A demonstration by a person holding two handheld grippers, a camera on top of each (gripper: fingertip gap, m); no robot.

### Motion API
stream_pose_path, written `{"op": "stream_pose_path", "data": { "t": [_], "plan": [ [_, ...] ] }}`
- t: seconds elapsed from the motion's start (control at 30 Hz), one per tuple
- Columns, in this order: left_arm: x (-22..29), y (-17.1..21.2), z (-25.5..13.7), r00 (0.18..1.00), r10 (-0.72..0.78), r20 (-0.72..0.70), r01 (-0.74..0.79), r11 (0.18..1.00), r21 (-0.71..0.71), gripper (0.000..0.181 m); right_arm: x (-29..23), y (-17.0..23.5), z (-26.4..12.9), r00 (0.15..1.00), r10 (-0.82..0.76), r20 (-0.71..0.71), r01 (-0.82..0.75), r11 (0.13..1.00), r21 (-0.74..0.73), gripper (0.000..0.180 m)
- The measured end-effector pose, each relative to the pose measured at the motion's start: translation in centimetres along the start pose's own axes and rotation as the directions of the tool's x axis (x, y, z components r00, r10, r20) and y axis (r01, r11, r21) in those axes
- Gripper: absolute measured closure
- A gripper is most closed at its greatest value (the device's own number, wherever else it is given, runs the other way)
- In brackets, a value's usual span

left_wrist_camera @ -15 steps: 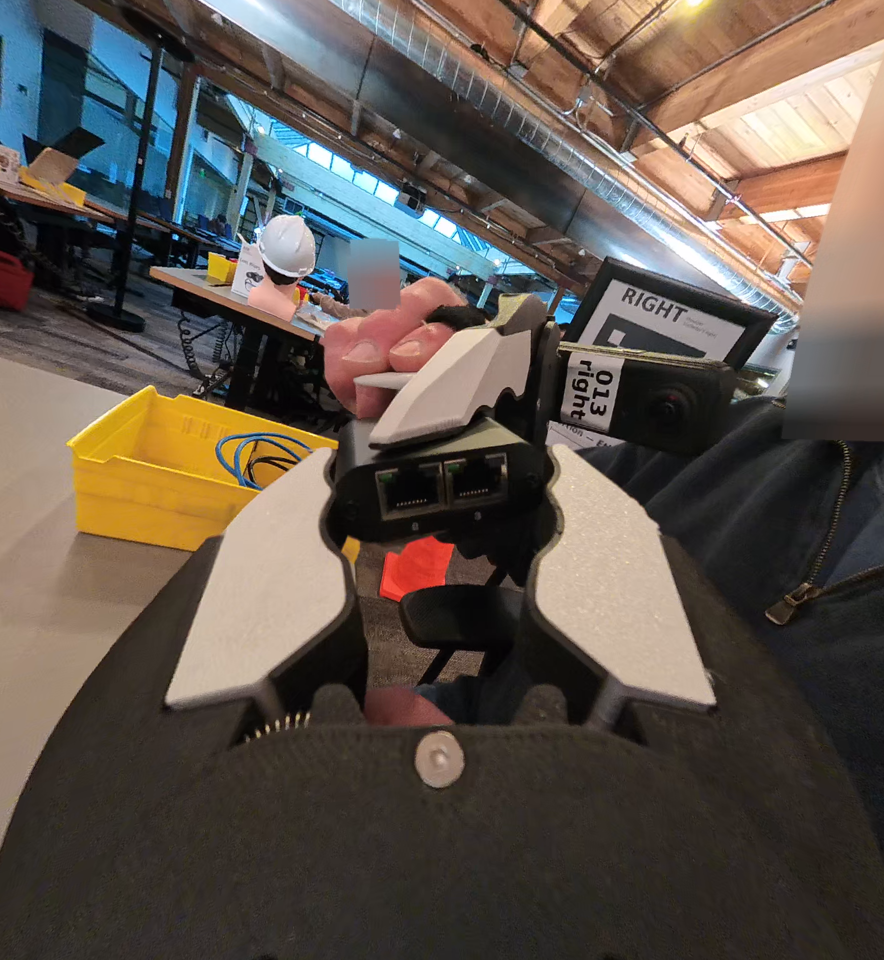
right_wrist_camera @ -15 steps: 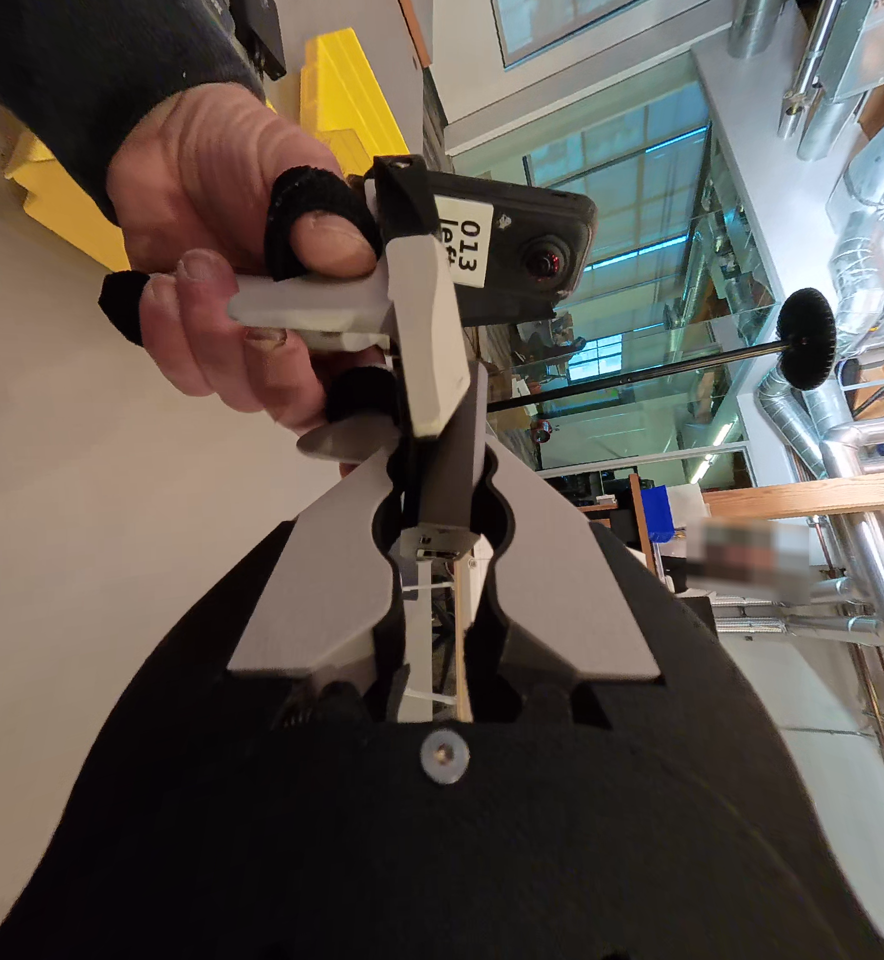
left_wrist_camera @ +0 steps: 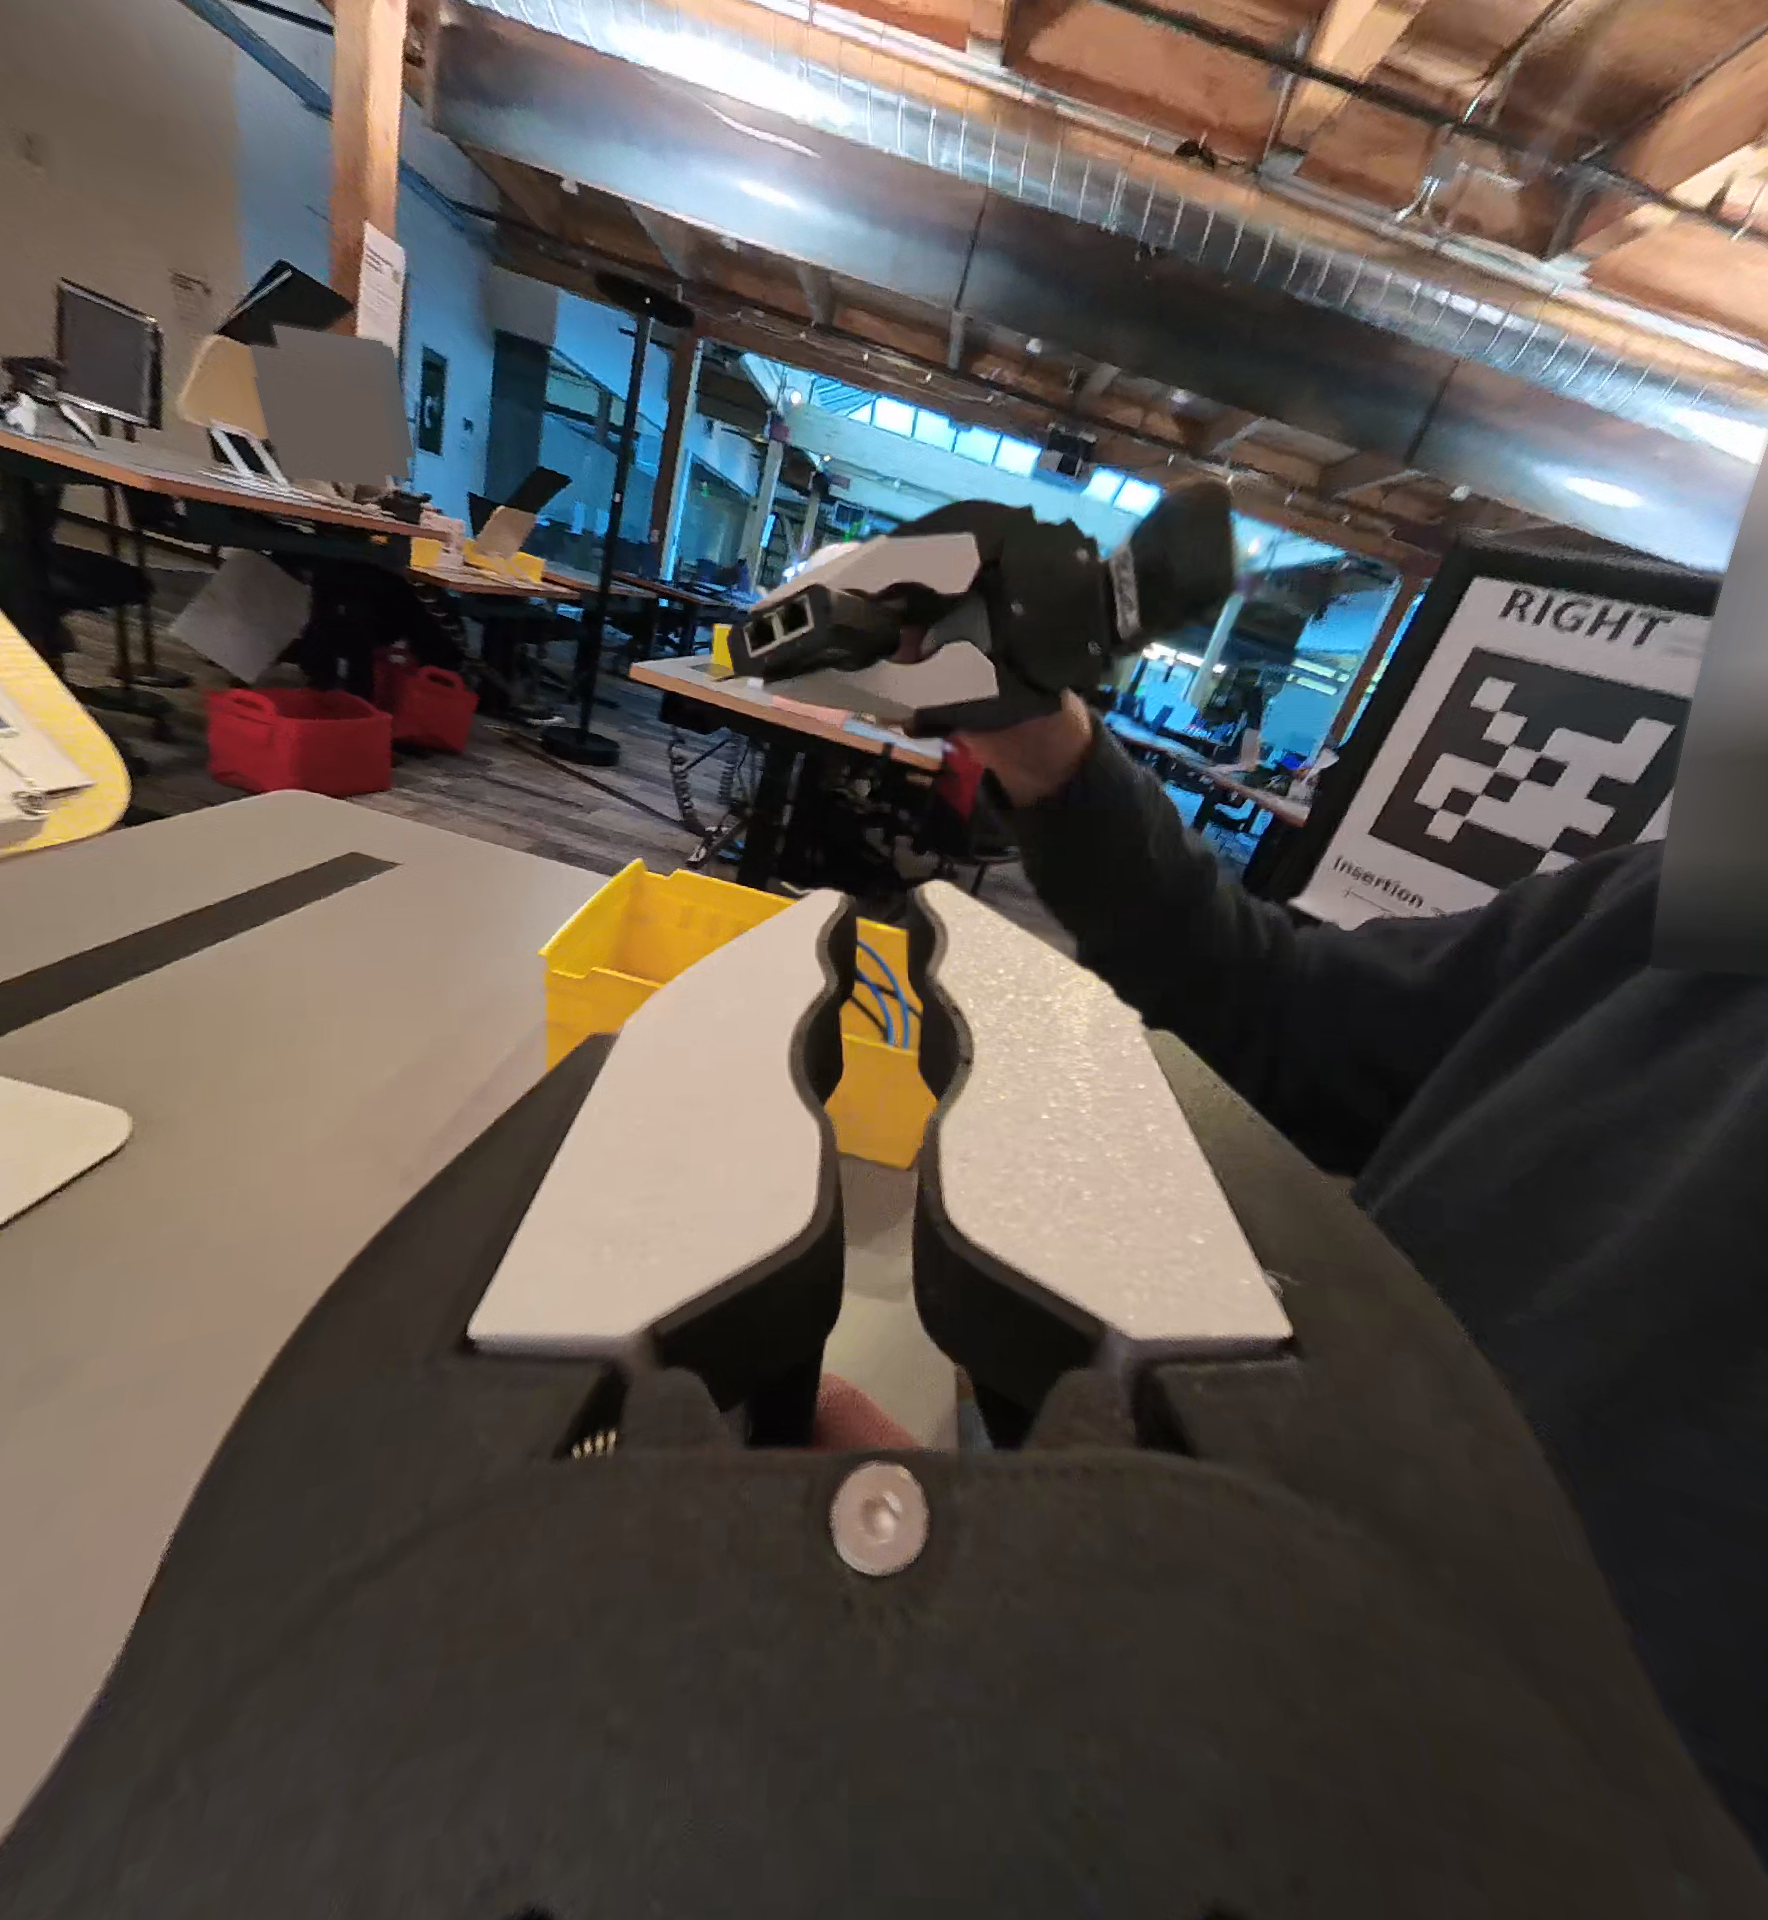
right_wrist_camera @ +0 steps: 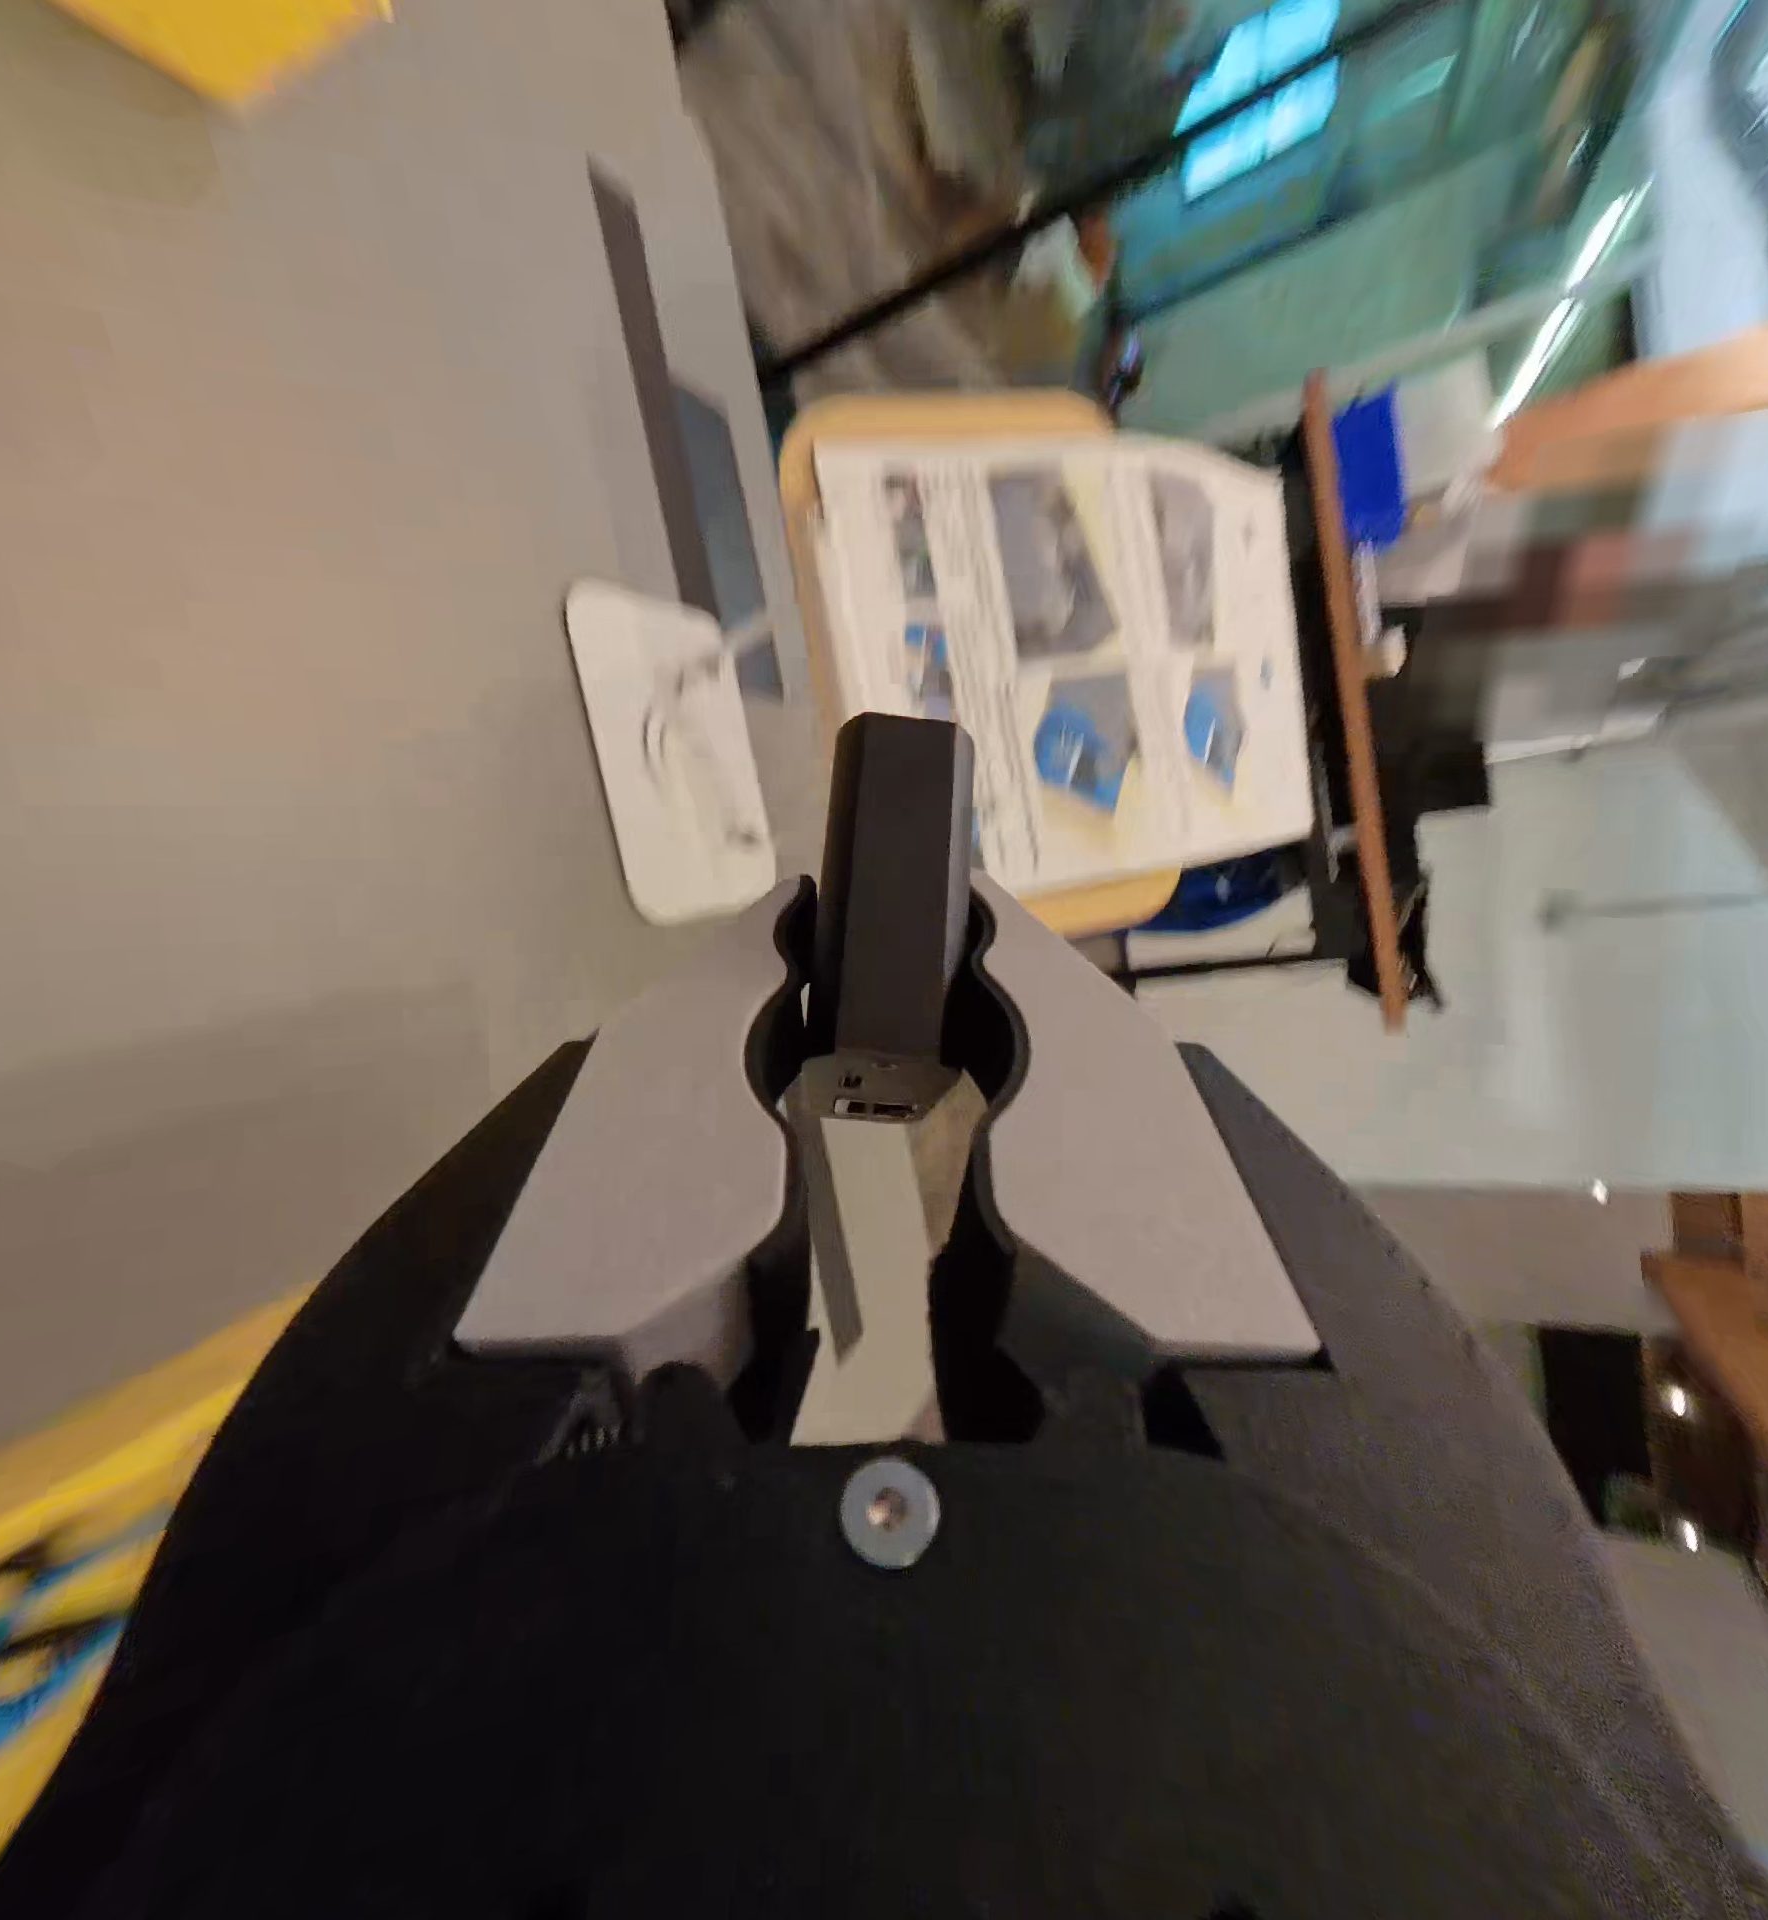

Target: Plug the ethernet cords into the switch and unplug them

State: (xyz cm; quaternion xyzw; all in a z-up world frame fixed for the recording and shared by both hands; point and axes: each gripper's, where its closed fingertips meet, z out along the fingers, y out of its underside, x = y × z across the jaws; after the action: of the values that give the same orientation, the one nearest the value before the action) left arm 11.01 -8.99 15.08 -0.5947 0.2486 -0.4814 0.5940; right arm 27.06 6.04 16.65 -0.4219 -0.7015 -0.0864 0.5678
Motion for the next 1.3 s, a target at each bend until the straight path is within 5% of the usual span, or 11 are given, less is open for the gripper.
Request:
{"op": "stream_pose_path", "data": {
  "t": [0.2, 0.47, 0.8, 1.07, 1.3],
  "plan": [
    [-1.2, 0.1, -1.0, 0.995, 0.069, 0.066, -0.064, 0.995, -0.075, 0.162, -3.1, 16.8, 0.2, 0.946, 0.196, 0.258, -0.077, 0.91, -0.408, 0.156],
    [-3.4, 1.7, -1.2, 0.994, 0.038, 0.103, -0.027, 0.994, -0.11, 0.16, -13.8, 29.0, 3.2, 0.763, 0.344, 0.546, 0.075, 0.793, -0.604, 0.156],
    [-4.6, 3.9, -0.6, 0.991, 0.043, 0.129, -0.017, 0.981, -0.192, 0.157, -19.1, 34.0, 5.6, 0.68, 0.297, 0.67, 0.332, 0.691, -0.643, 0.156],
    [-5.6, 3.0, -1.8, 0.972, 0.11, 0.209, -0.062, 0.973, -0.224, 0.144, -18.6, 31.5, 4.3, 0.605, 0.397, 0.69, 0.244, 0.732, -0.635, 0.156],
    [-5.6, 0.1, -4.9, 0.927, 0.2, 0.316, -0.128, 0.964, -0.233, 0.138, -16.4, 30.1, 3.3, 0.651, 0.369, 0.663, 0.199, 0.76, -0.619, 0.154]
  ]
}}
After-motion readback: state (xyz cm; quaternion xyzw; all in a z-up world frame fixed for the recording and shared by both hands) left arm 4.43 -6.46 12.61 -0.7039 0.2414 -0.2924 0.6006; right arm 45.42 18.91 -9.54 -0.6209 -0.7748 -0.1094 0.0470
